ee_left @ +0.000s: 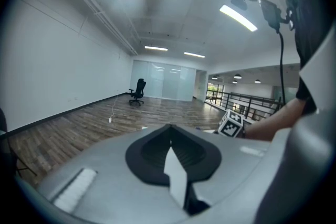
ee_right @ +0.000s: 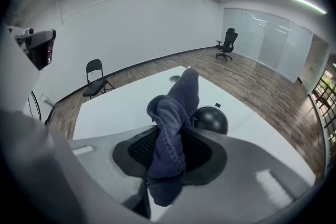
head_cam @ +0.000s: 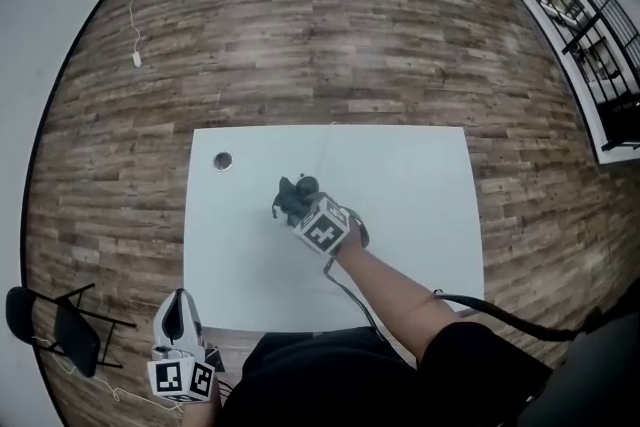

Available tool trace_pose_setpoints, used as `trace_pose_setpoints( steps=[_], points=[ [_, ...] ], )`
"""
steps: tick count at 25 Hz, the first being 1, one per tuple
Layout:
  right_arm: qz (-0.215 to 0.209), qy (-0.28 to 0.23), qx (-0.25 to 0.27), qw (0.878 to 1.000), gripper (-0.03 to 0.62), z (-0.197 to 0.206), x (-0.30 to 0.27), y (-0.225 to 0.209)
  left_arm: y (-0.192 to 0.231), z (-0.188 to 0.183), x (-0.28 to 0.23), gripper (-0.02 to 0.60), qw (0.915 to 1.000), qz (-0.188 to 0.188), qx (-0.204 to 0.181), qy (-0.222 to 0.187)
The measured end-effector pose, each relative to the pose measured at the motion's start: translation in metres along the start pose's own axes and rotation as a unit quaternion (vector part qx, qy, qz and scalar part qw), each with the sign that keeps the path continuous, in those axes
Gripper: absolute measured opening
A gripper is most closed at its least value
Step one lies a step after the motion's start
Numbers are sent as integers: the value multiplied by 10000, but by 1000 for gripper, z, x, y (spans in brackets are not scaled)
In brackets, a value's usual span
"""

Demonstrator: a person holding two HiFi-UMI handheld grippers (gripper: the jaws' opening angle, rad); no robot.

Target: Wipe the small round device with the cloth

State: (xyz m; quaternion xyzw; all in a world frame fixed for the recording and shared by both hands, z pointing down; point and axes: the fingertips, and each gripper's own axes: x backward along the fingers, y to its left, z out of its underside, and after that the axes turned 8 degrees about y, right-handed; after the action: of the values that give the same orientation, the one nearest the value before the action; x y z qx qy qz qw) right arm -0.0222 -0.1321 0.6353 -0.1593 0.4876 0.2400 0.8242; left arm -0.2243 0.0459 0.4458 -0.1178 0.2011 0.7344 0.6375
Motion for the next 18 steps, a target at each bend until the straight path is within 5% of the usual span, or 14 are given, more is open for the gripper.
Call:
trace_pose_setpoints(
  steps=[4, 11, 18],
  points=[
    [-212, -87, 86, 9997, 118, -6, 4, 13, 2, -2, 0, 6, 10000, -12, 51, -55],
    [343, -504, 96, 9981, 118, -32, 35, -22, 2, -4, -7, 6, 9998, 56, 124, -147],
    [345, -286, -284, 9986, 118, -10, 30, -44, -2, -3, -9, 6, 9998, 84, 125, -135]
  ],
)
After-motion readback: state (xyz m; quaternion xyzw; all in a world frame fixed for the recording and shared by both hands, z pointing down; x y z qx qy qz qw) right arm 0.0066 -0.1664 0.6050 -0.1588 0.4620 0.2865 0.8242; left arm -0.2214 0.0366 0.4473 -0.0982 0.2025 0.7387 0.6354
